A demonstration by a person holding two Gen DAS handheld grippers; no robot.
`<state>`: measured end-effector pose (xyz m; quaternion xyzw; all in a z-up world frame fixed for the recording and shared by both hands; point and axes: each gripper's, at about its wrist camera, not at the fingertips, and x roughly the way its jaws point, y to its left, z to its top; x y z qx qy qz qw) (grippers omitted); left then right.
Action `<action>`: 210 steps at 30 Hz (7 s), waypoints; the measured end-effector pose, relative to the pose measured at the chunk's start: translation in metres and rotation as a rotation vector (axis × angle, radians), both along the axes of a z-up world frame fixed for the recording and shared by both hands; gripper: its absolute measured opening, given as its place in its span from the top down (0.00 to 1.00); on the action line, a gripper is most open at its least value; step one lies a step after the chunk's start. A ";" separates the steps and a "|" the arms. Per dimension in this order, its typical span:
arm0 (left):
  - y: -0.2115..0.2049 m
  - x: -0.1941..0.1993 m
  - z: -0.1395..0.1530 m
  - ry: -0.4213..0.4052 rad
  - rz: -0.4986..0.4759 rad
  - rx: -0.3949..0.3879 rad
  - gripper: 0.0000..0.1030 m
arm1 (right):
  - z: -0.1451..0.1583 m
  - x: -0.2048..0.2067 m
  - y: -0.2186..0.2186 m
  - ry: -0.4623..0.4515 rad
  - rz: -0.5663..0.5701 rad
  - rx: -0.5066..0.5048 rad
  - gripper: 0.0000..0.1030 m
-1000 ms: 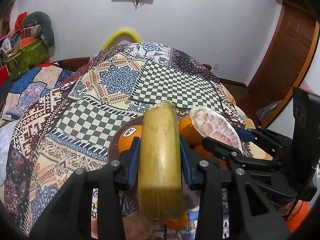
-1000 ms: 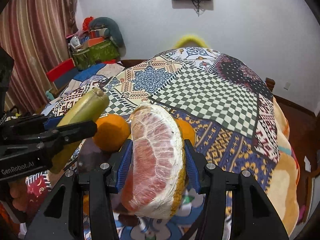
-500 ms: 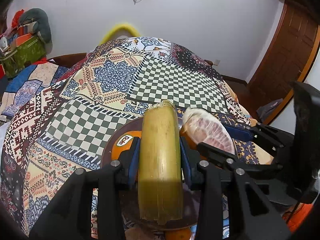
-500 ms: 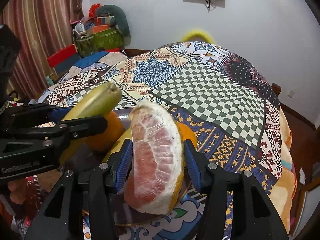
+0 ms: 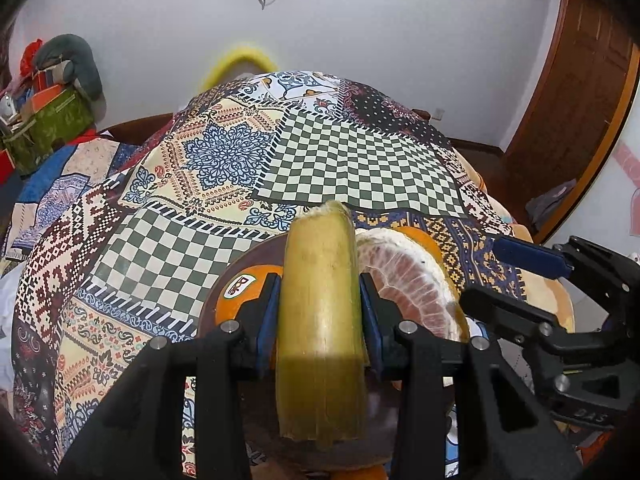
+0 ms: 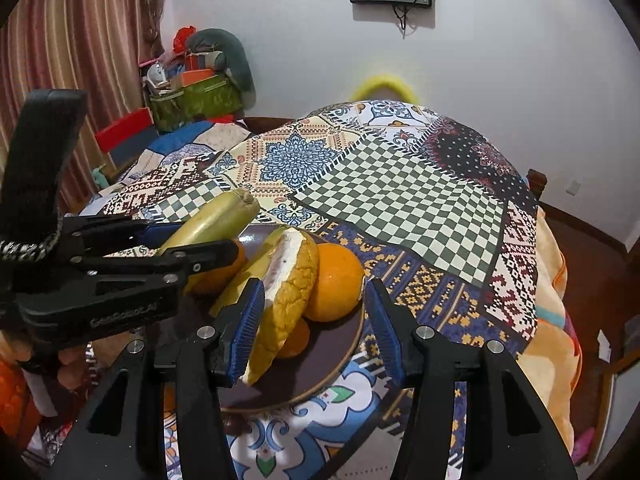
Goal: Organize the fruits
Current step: 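Lower both fruits onto the plate and open both tools, then move the left tool down and grasp the second pink pomelo segment, then lift the pomelo segment with the left tool while the right tool grasps a mandarin, then carry the pomelo segment and mandarin over the plate with both tools, then lower both fruits onto the plate and open both tools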
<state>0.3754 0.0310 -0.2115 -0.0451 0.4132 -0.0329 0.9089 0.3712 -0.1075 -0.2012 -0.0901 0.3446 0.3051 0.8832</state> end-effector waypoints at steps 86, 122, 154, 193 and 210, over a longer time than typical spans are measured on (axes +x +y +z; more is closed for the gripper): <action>0.050 -0.149 -0.032 0.233 -0.111 -0.044 0.30 | -0.032 -0.099 0.016 0.179 0.044 -0.001 0.52; 0.079 -0.150 -0.039 0.187 0.016 -0.069 0.57 | -0.061 -0.081 0.062 0.226 0.099 -0.047 0.60; 0.047 -0.144 0.020 0.005 0.023 -0.014 0.59 | -0.019 -0.090 0.007 0.113 0.003 0.028 0.69; -0.029 -0.032 0.018 -0.039 -0.037 -0.035 0.59 | -0.032 0.003 -0.020 0.129 -0.054 0.019 0.69; -0.032 -0.033 0.016 -0.036 -0.045 -0.006 0.59 | -0.041 0.011 -0.016 0.169 -0.035 0.004 0.64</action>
